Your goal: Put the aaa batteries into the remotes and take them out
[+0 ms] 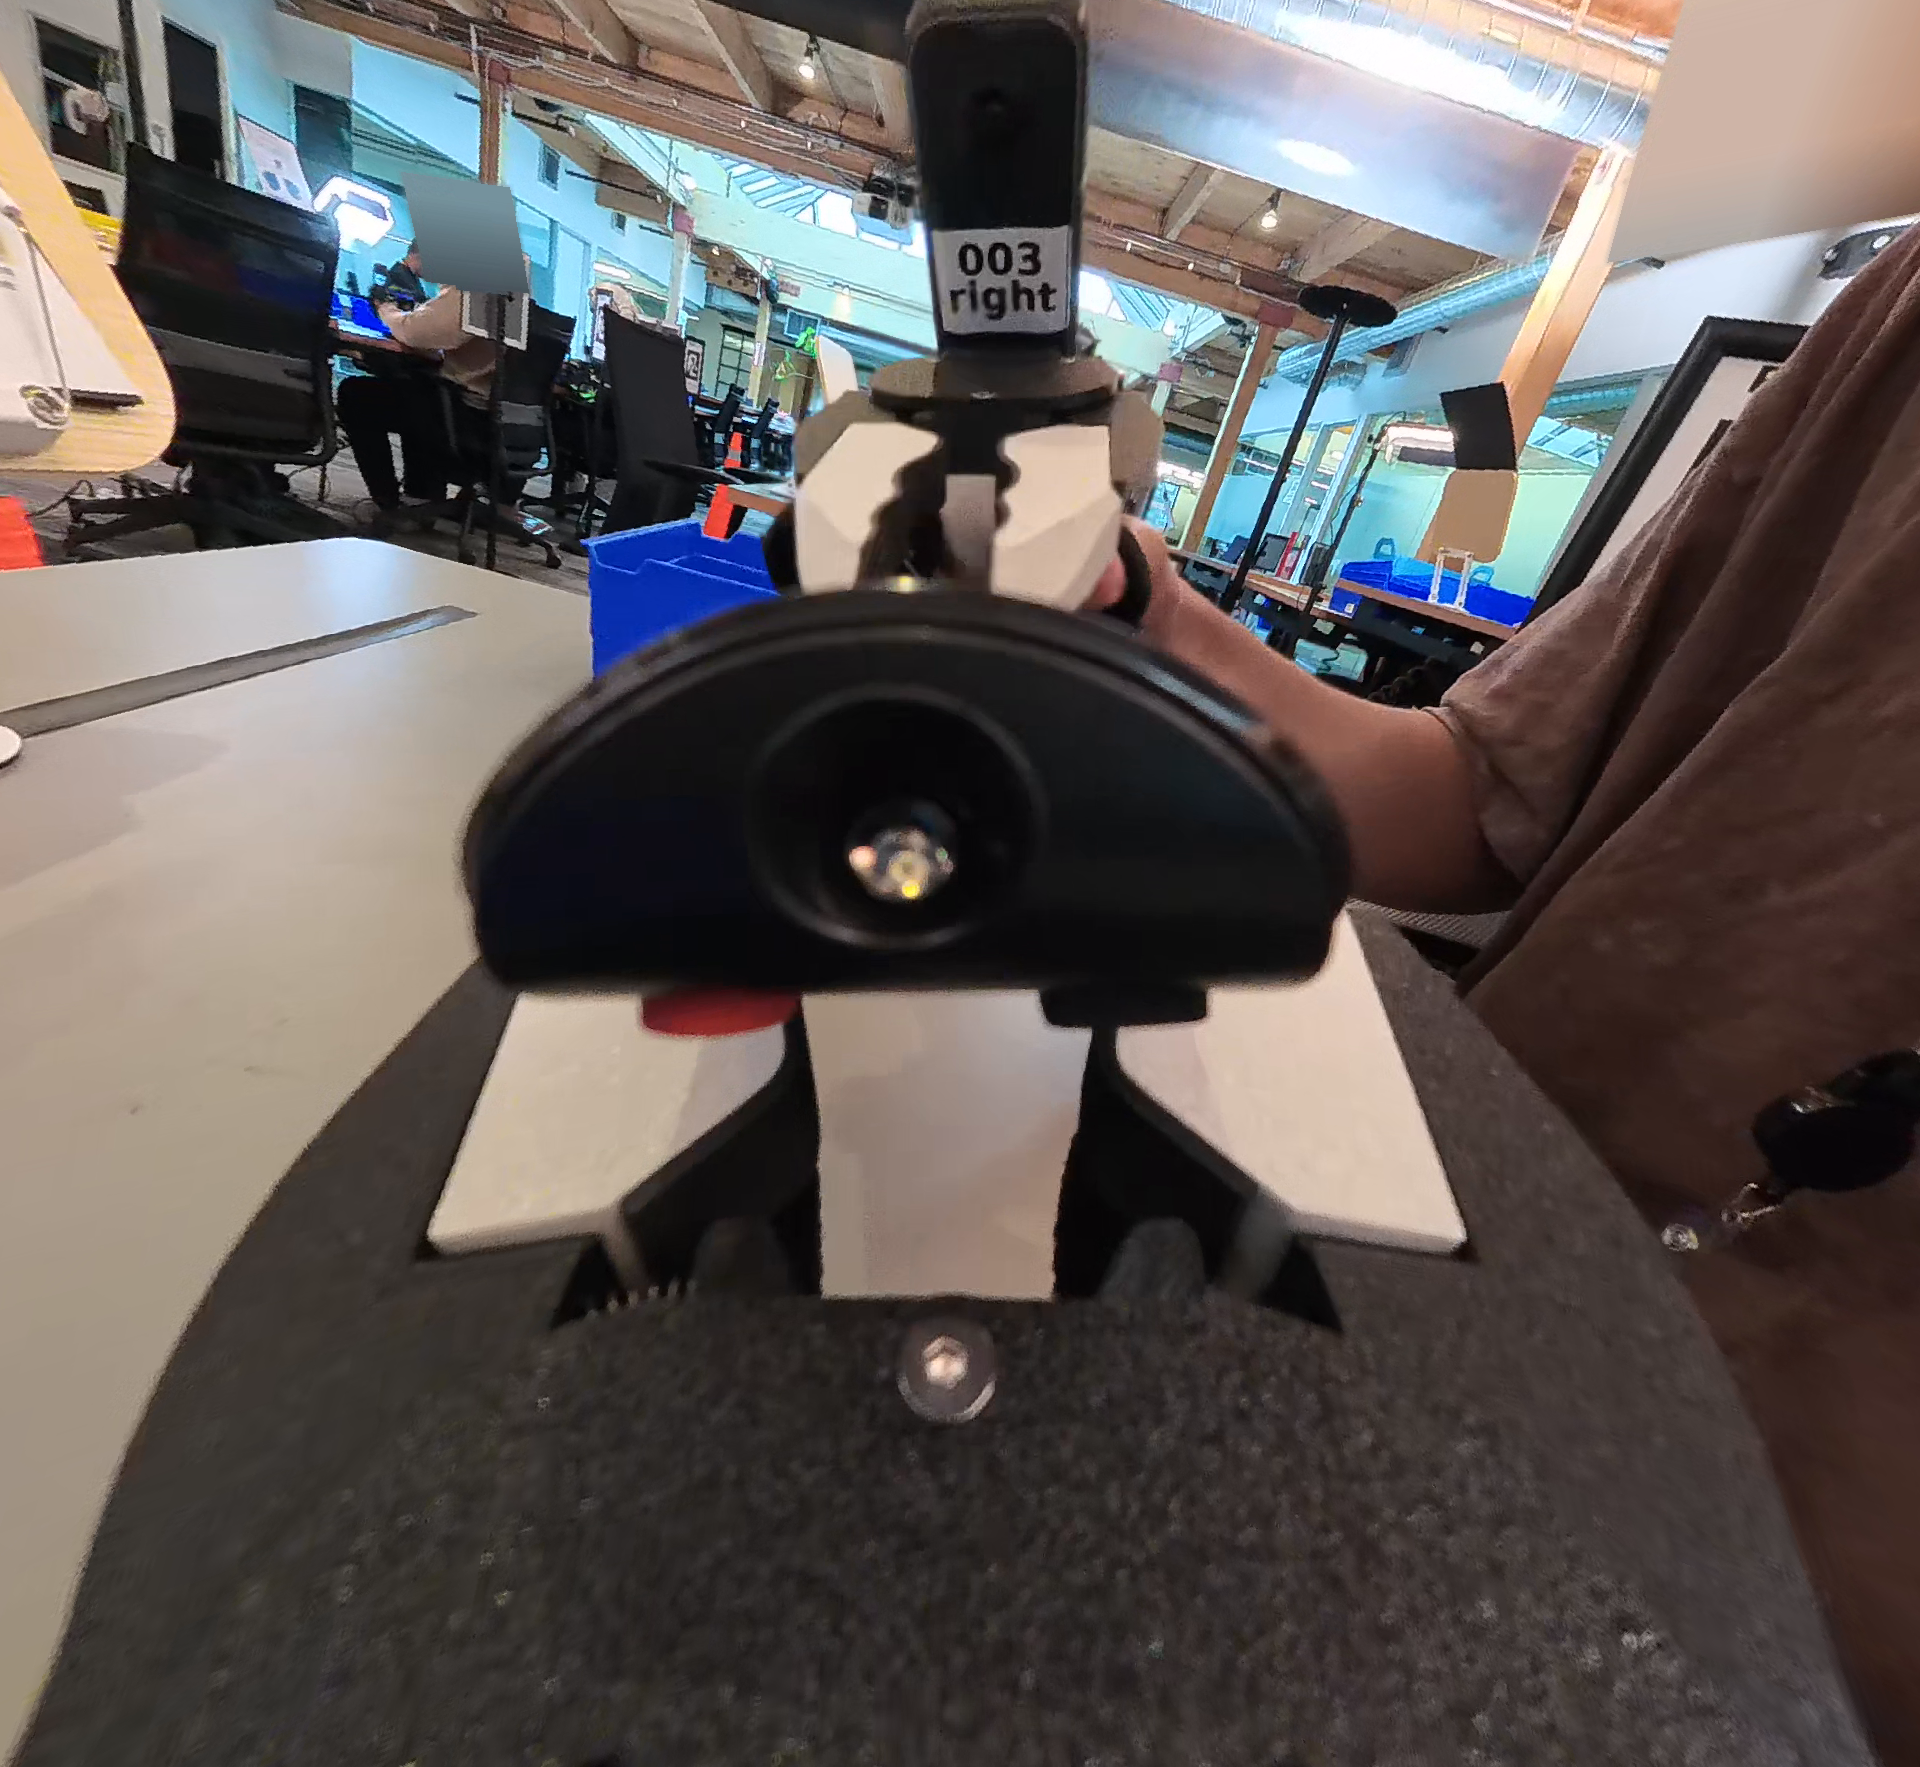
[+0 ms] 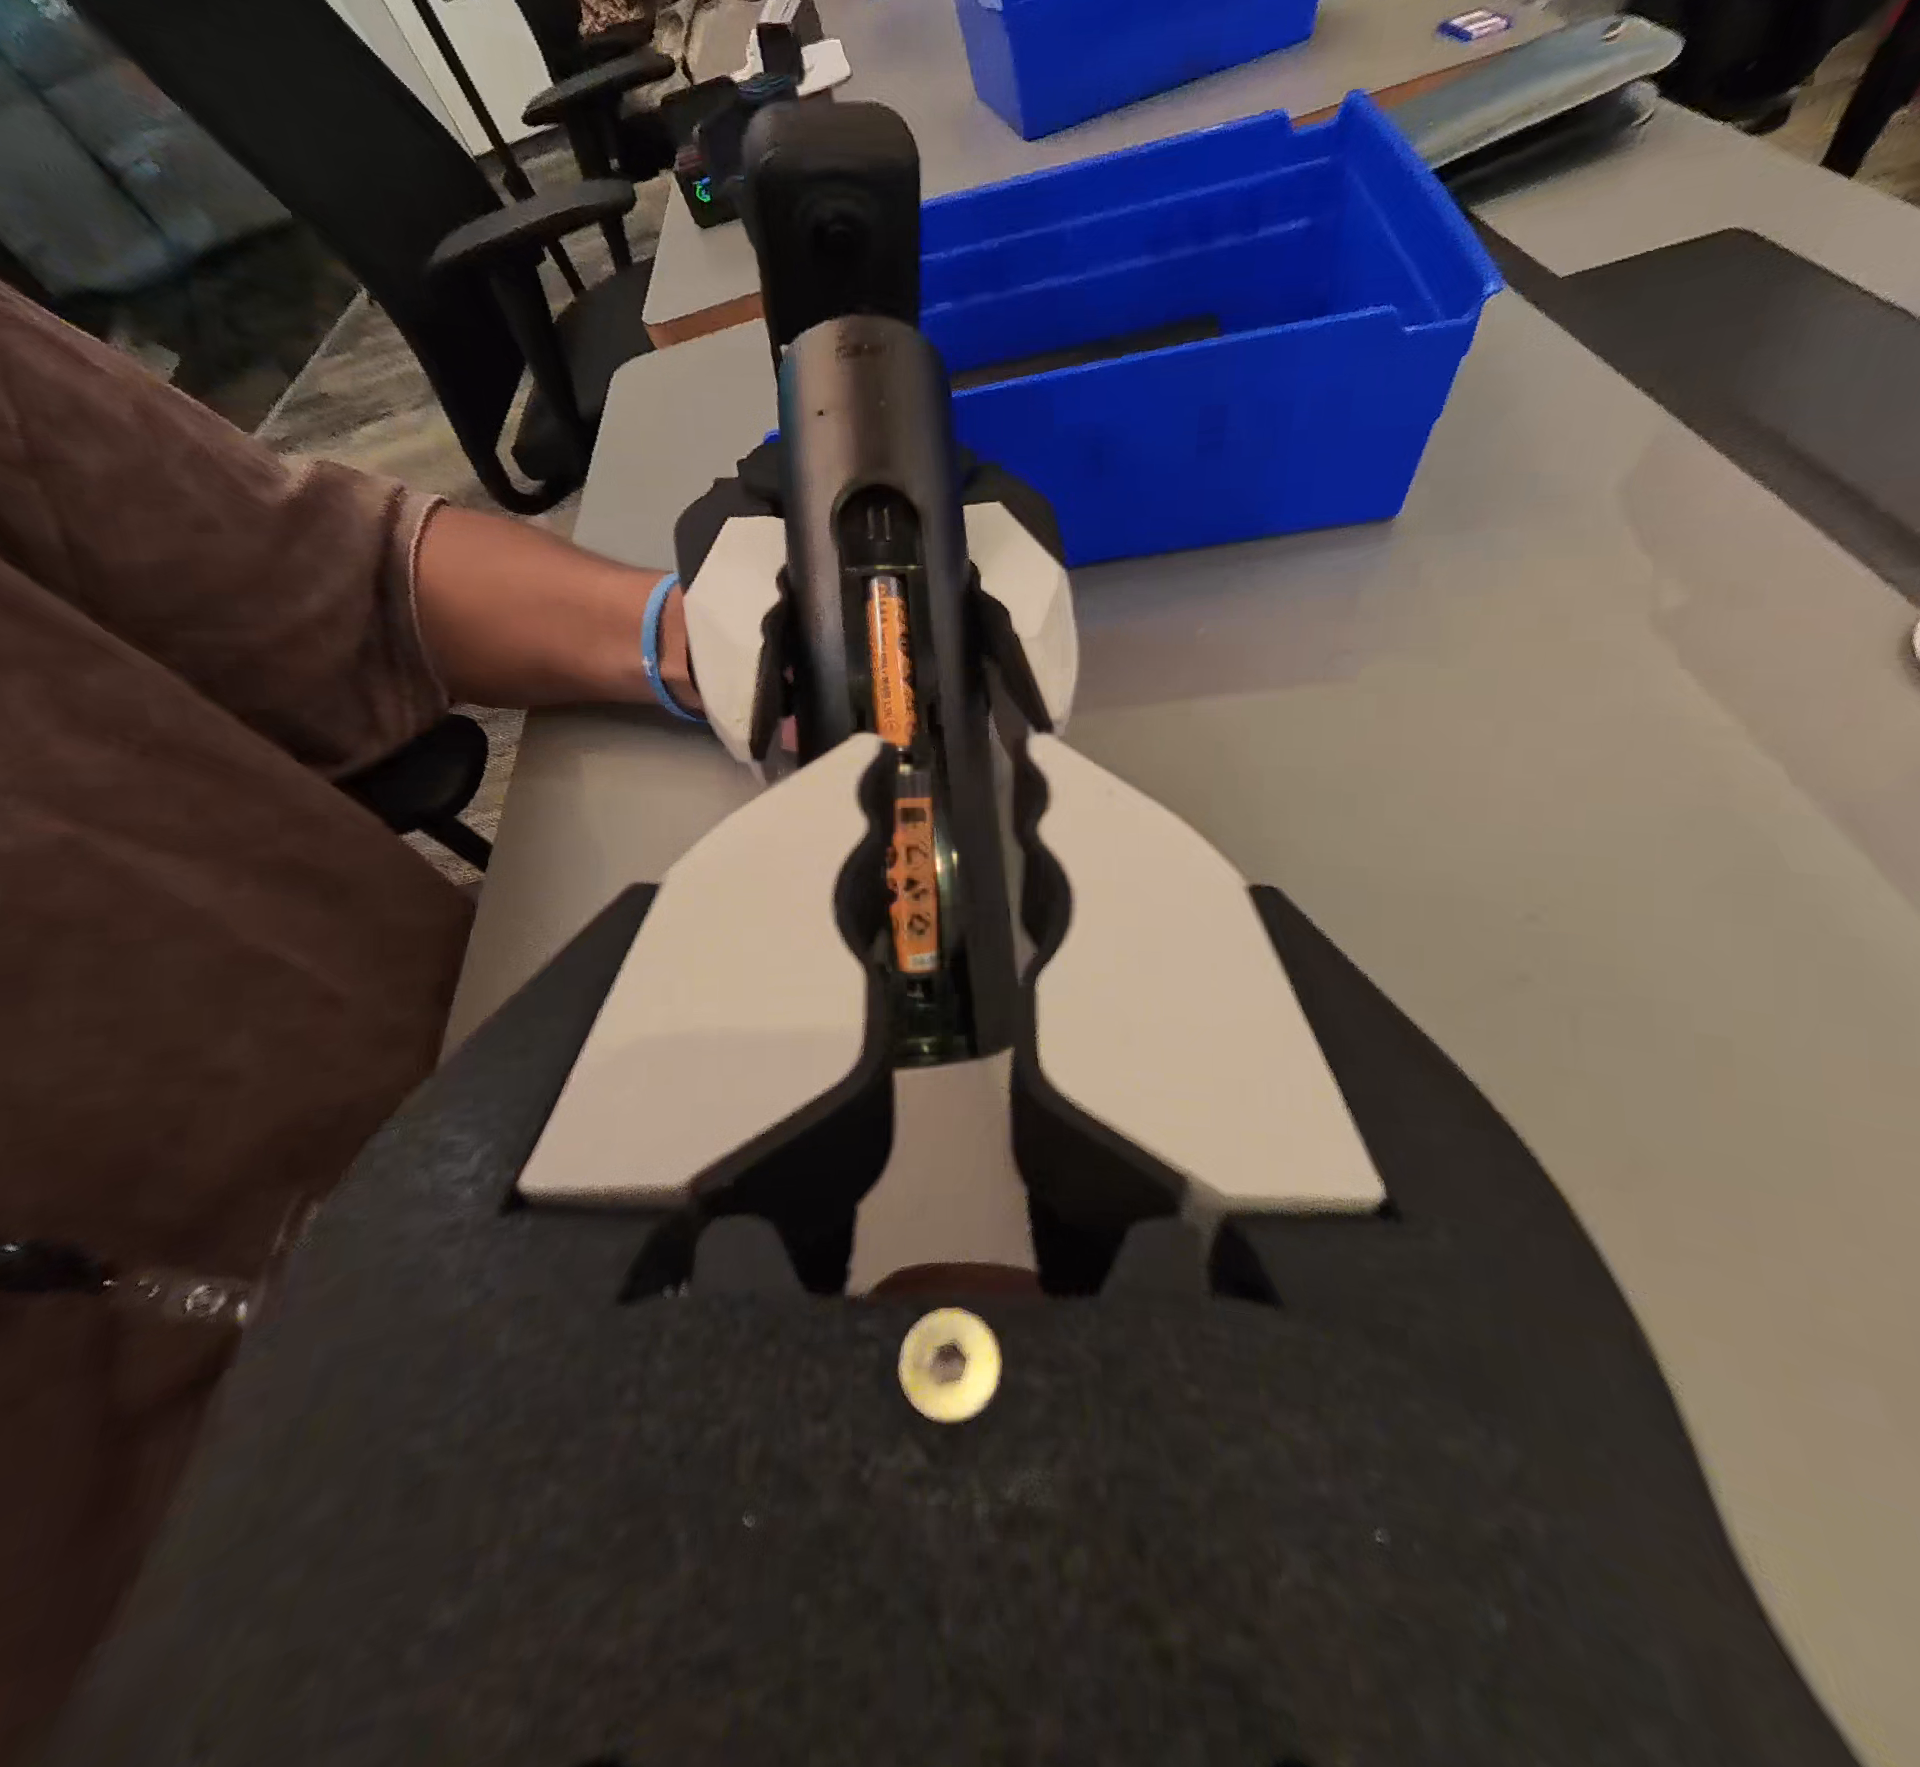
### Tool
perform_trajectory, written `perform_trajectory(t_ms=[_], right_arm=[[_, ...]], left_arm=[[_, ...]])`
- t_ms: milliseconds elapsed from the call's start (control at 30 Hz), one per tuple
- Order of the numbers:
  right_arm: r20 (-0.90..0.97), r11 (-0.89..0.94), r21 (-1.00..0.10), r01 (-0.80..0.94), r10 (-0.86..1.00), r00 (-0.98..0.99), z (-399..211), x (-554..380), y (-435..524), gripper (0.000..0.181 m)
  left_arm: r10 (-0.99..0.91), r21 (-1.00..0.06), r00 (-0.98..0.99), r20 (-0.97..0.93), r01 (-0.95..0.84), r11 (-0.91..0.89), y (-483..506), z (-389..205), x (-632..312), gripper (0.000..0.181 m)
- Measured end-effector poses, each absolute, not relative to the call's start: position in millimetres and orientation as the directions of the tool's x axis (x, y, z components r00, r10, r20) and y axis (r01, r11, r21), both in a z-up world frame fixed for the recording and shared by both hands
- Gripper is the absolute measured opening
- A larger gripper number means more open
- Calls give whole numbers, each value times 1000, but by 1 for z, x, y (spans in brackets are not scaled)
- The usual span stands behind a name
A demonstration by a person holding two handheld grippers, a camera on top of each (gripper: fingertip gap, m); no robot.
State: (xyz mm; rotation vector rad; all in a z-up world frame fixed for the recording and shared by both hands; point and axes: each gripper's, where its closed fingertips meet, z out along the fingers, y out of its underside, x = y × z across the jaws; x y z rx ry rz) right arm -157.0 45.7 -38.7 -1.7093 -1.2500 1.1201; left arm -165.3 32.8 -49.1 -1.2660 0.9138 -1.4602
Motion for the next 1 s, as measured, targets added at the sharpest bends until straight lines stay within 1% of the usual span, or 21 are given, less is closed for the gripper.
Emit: perform_trajectory(t_ms=[33,133,167,300,467,633,800,867,900,967,1000], right_arm=[[-243,-277,-900,337,960,139,-42,-160,44,28],[-235,-259,-881,396,966,110,-52,-165,37,30],[-224,-249,-875,414,968,109,-54,-166,37,29],[-185,-205,-864,461,979,88,-59,-168,34,10],[-156,-163,-838,521,986,57,-62,-165,30,9],[-147,-130,-787,603,989,21,-73,-163,24,9],[-164,-160,-817,553,985,43,-63,-167,28,10],[-199,-198,-836,511,979,52,-59,-167,31,28],[-248,-237,-849,473,968,39,-55,-168,30,35],[-383,-353,-856,377,924,-6,-50,-167,30,39],[-466,-431,-834,346,885,-21,-52,-165,31,45]], left_arm=[[-966,-949,4,260,186,-254,33,-49,-165,59],[-964,-946,4,265,195,-259,34,-48,-165,59],[-965,-946,8,263,197,-257,34,-48,-166,59],[-964,-946,13,265,200,-257,36,-48,-167,59],[-969,-953,13,248,185,-241,33,-49,-164,59],[-970,-954,2,244,179,-239,30,-50,-161,60],[-965,-941,-14,260,219,-257,32,-44,-166,60],[-966,-939,-24,259,230,-257,30,-42,-167,60],[-966,-939,-31,255,231,-256,29,-41,-167,61],[-969,-941,-37,245,231,-247,26,-40,-166,60],[-971,-944,-44,236,226,-240,24,-40,-166,60]])
